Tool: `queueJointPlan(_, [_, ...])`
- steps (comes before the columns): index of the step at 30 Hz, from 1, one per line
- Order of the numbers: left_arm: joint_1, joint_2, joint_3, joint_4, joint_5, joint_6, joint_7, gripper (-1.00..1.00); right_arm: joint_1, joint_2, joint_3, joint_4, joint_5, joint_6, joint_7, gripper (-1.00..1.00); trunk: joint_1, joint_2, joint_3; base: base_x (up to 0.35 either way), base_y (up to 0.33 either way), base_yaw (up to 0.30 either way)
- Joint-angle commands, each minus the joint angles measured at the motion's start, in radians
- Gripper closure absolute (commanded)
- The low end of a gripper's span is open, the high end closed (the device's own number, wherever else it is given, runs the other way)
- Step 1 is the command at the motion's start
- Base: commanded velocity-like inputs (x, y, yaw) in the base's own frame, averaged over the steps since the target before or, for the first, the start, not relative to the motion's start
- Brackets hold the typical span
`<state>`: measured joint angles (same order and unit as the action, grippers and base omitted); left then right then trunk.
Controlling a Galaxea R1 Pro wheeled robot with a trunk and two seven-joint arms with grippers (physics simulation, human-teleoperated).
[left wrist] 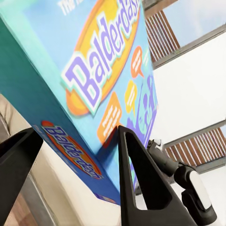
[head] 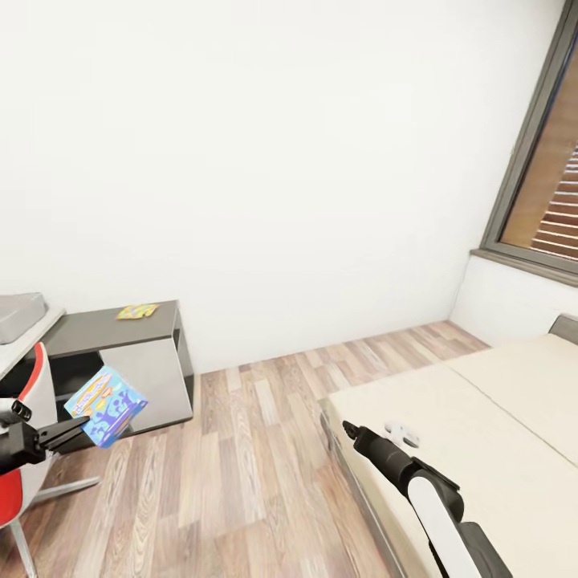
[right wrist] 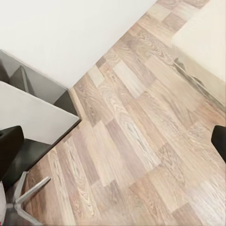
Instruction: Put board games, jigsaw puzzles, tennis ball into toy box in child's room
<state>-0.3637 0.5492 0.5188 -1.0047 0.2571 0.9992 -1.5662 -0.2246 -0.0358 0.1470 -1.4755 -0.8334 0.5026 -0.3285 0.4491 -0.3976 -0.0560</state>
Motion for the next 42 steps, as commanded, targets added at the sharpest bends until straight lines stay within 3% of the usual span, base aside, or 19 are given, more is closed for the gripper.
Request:
queueJointPlan(1, [-0.001, 0.0, 0.0, 0.0, 0.001, 0.01, -0.005, 1.0, -0.001, -0.001, 0.002, -0.002, -0.01, 0.001, -0.01, -1.0, 0.001, -0.002, -0.002, 0.155, 0.006, 0.291])
queueJointPlan(9, [-0.001, -0.002, -0.001, 0.0, 0.0, 0.01, -0.005, 1.0, -0.001, -0.001, 0.003, -0.003, -0.01, 0.001, -0.009, -1.0, 0.001, -0.002, -0.002, 0.241, 0.001, 0.267])
queueJointPlan(25, [-0.001, -0.003, -0.002, 0.0, -0.001, 0.01, -0.005, 1.0, -0.001, -0.001, 0.006, -0.007, -0.01, 0.001, -0.009, -1.0, 0.001, -0.002, -0.002, 0.319, 0.031, 0.017])
queueJointPlan(34, [-0.001, -0.004, -0.002, 0.0, -0.001, 0.01, -0.005, 1.0, -0.001, -0.001, 0.005, -0.006, -0.01, 0.001, -0.009, -1.0, 0.001, -0.002, -0.002, 0.322, 0.109, 0.226])
queueJointPlan(42, [-0.001, -0.005, -0.002, 0.0, -0.003, 0.01, -0.005, 1.0, -0.001, -0.001, 0.006, -0.006, -0.01, 0.002, -0.009, -1.0, 0.001, -0.002, -0.002, 0.322, 0.112, 0.048])
